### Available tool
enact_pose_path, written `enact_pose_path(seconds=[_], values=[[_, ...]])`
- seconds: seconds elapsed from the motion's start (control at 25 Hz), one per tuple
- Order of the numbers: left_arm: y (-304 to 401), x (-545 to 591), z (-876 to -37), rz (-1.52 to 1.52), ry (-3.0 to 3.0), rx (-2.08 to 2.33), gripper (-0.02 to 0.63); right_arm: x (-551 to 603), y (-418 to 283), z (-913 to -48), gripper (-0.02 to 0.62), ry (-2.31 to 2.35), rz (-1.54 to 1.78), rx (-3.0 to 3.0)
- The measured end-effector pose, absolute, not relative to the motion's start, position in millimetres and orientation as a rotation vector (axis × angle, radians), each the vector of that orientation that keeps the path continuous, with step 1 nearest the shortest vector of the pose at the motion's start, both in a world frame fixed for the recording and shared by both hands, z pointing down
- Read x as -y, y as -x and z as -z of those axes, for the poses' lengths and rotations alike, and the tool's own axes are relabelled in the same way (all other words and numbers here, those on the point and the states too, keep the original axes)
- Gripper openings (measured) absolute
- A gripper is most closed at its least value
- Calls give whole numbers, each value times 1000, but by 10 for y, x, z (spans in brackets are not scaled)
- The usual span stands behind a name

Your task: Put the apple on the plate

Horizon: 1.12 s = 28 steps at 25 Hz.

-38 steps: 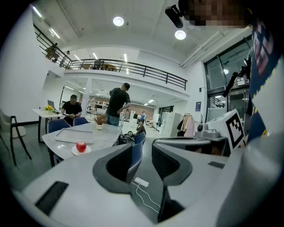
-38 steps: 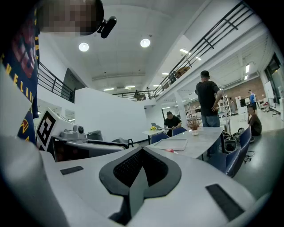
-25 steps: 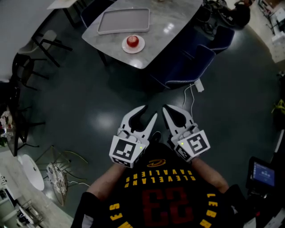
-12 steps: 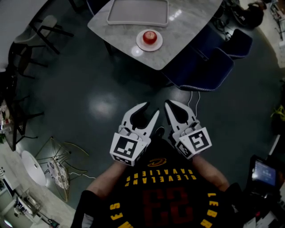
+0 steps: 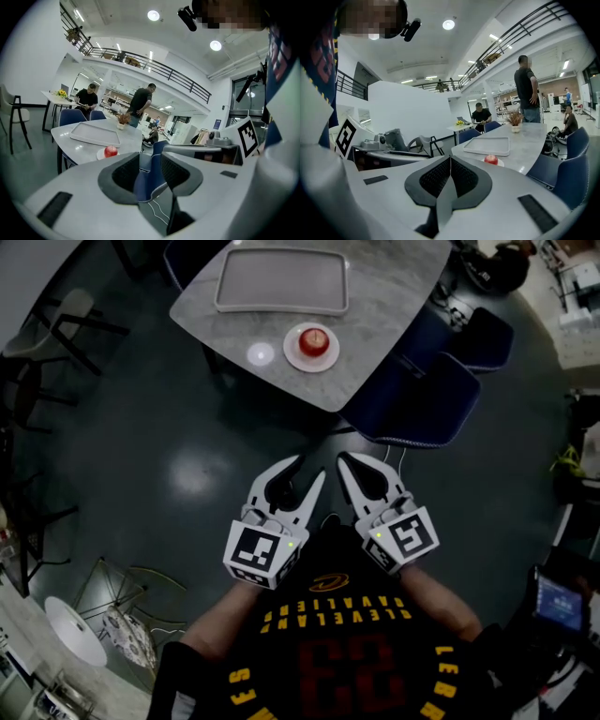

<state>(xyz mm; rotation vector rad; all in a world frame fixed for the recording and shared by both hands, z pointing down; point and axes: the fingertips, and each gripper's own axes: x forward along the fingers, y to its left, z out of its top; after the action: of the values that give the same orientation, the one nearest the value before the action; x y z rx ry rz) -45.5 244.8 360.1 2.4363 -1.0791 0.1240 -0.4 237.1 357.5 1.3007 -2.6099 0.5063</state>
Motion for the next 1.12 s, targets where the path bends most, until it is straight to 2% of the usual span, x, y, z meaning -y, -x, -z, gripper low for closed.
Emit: enact_pose_path(seconds=[0.64, 1.12], values=[[603, -1952, -3556, -171, -2442, 1096, 141, -1863, 147, -3555, 8, -1292, -565, 2647], [224, -624, -3774, -156, -2264, 1190, 141, -479, -476, -3878, 8, -1230, -658, 2648]])
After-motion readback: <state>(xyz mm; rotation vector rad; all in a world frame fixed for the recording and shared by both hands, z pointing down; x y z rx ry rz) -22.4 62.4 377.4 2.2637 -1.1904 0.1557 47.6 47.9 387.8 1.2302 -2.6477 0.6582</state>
